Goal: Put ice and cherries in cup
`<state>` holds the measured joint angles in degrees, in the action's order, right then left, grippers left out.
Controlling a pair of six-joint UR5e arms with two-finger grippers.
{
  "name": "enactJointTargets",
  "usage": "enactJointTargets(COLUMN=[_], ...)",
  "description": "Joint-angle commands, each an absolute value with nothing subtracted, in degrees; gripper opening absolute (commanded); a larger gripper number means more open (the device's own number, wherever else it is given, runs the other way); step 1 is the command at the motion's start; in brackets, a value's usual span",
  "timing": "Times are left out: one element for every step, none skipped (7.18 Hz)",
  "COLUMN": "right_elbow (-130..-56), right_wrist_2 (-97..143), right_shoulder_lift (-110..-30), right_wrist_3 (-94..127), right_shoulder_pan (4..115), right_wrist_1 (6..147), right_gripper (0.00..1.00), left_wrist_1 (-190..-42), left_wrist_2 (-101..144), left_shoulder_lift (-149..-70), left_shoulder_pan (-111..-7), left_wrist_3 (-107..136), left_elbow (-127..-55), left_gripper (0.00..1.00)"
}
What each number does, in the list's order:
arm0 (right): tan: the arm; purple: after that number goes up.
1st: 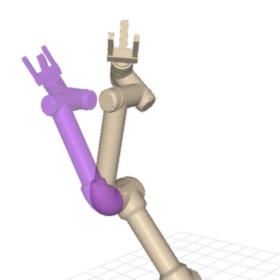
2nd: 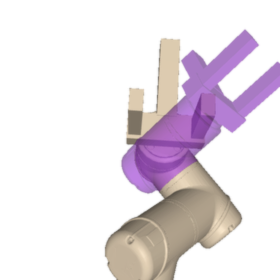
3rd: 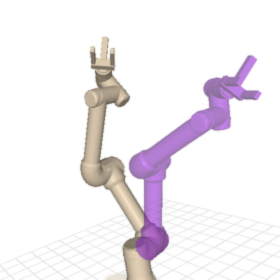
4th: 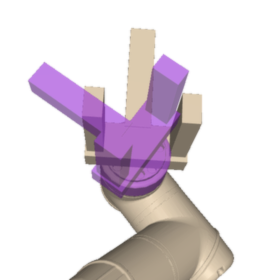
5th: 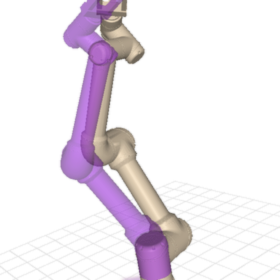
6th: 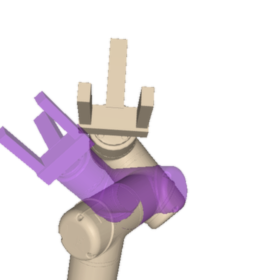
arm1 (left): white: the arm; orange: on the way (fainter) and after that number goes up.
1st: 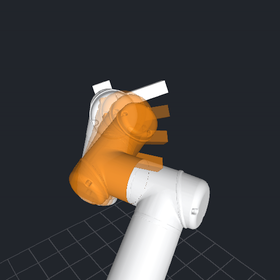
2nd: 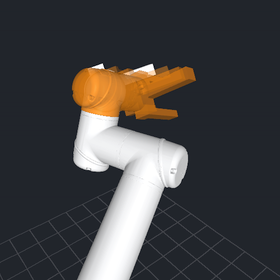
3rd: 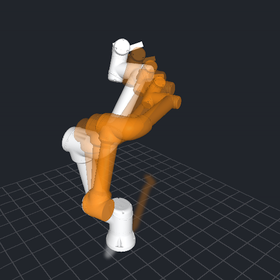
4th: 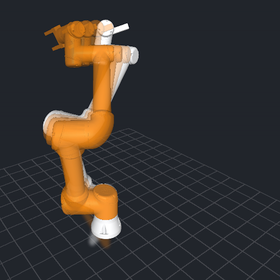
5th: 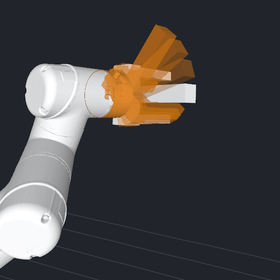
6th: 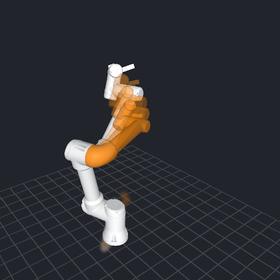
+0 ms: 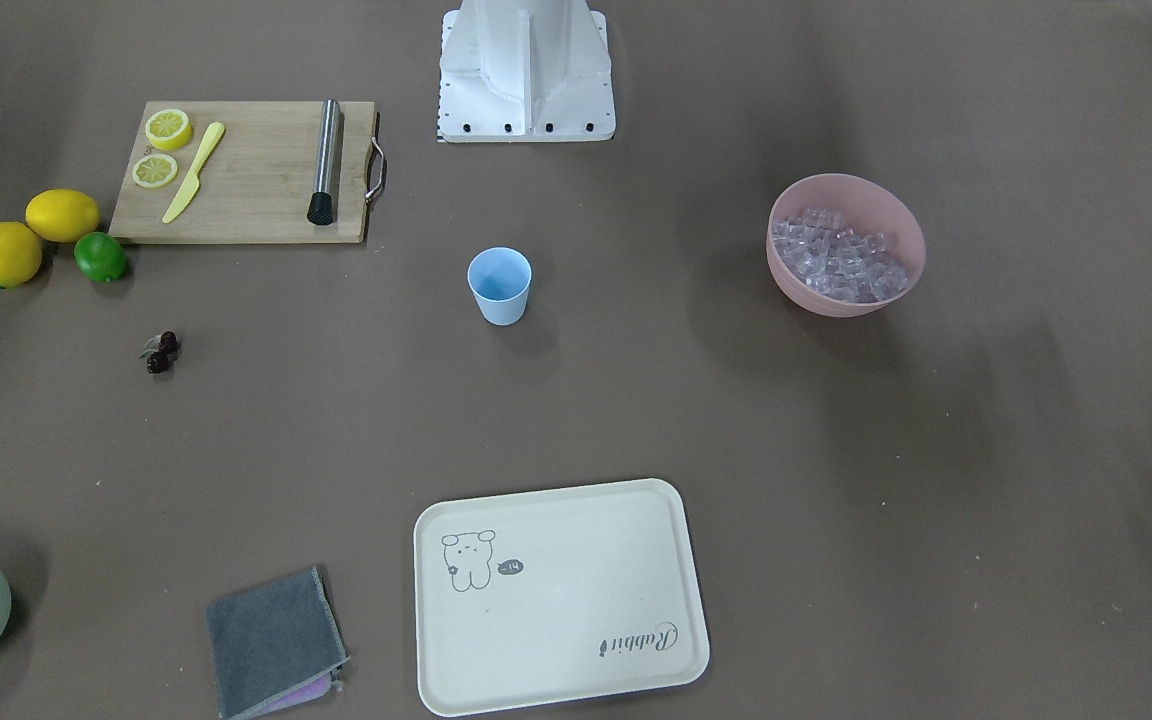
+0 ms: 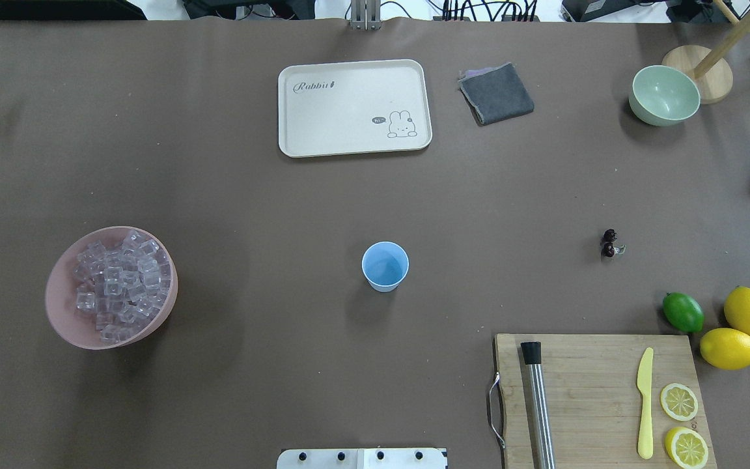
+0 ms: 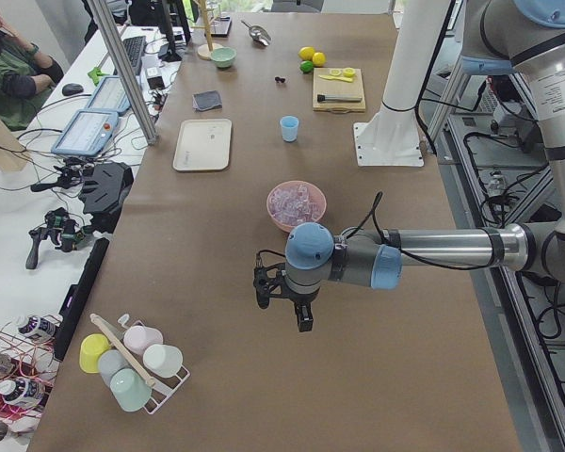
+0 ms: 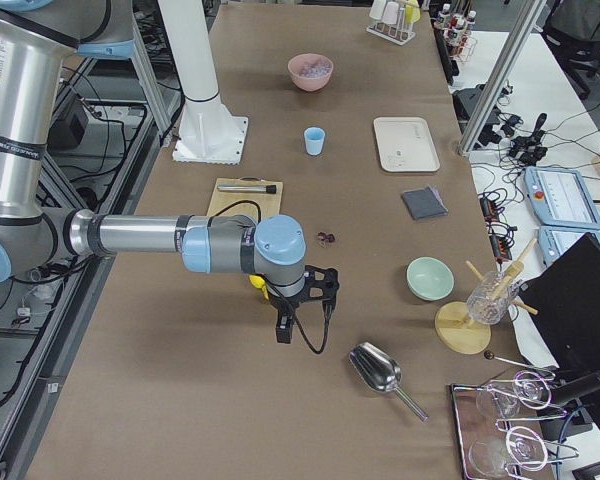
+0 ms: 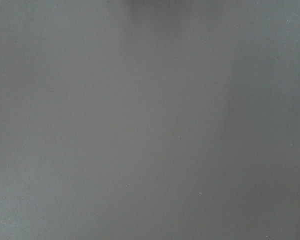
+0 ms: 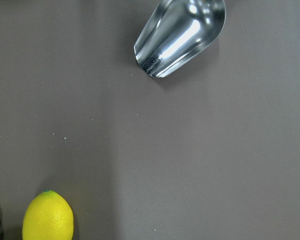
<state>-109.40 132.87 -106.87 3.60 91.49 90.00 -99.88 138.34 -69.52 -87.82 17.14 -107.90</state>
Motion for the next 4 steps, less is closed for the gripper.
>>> enactJointTargets(right_elbow=[-110.3, -112.0, -113.6, -113.6], right_wrist_2=[132.9, 132.7, 132.5, 132.5], right_shoulder_lift=[-106.1, -105.8, -105.7, -103.3], right_wrist_3=[3.7, 3.9, 4.1, 4.2], right_shoulder_pan=[91.5, 91.5, 91.6, 92.5], right_wrist_1=[89.9, 89.9, 89.8, 89.9], right_gripper=[1.00, 1.00, 1.00, 1.00], left_wrist_1=[-101.5, -101.7, -101.8, -101.9], left_wrist_2=[138.3, 138.3, 138.3, 138.3], left_shoulder_lift=[-69.3, -69.3, -69.4, -69.3], left_shoulder_pan=[-87.8, -87.8, -87.8, -87.9], left_wrist_3=[17.1, 17.1, 17.1, 17.1], left_elbow=[-107.8, -107.8, -107.8, -107.8], left_gripper=[0.99, 0.98, 0.99, 0.99])
